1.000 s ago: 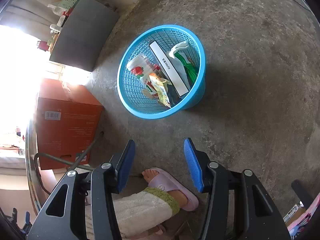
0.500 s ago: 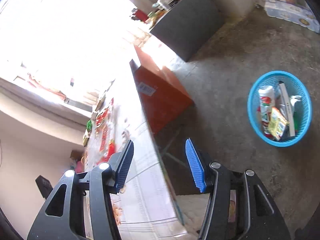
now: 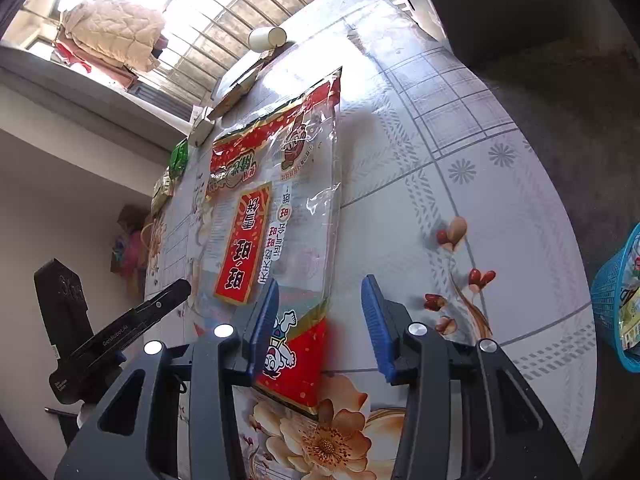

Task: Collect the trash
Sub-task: 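Grasp the snack bag edge with the left tool while the right tool grasps its other end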

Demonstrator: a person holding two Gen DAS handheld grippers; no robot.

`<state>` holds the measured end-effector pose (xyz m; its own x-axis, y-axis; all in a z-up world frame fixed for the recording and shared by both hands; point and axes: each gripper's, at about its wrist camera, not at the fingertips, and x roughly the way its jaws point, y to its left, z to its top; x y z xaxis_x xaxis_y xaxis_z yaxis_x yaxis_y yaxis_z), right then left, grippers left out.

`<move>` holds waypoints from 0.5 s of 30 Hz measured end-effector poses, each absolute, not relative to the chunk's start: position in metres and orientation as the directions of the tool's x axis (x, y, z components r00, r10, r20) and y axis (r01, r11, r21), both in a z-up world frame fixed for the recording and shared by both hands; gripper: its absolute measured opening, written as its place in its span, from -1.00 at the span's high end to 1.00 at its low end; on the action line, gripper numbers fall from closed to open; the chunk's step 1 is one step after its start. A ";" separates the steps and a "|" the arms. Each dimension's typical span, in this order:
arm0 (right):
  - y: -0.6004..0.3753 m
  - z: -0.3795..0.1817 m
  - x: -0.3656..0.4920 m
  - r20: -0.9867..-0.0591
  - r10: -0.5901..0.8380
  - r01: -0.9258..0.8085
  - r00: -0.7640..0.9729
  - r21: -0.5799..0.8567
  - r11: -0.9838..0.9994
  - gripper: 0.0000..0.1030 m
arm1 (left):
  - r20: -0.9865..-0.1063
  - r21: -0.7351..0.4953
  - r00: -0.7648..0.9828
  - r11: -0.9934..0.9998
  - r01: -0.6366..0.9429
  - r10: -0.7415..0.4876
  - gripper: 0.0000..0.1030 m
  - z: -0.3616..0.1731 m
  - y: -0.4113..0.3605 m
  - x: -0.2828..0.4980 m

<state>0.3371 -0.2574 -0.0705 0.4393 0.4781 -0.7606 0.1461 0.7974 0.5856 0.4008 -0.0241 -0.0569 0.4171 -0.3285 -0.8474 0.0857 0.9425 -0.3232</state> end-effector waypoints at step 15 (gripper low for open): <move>-0.255 -0.073 0.221 -0.753 0.579 0.108 0.313 0.634 0.766 0.75 | -0.790 -0.458 0.298 0.839 0.295 -0.536 0.92 -0.049 -0.027 0.267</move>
